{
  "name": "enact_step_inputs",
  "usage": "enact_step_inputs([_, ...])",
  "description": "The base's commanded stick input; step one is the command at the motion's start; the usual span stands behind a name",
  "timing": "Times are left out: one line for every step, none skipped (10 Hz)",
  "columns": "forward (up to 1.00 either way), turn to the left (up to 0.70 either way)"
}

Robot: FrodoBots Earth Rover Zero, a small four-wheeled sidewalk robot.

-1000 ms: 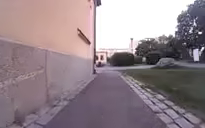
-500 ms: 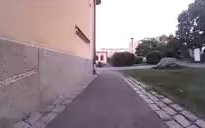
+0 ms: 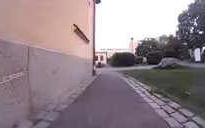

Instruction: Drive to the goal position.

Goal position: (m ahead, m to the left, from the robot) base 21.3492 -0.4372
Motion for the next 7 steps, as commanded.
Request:
enact_step_inputs([0.50,0.00])
enact_step_inputs([0.50,0.00])
enact_step_inputs([0.50,0.00])
enact_step_inputs([0.50,0.00])
enact_step_inputs([0.50,0.00])
enact_step_inputs([0.50,0.00])
enact_step_inputs([0.50,0.00])
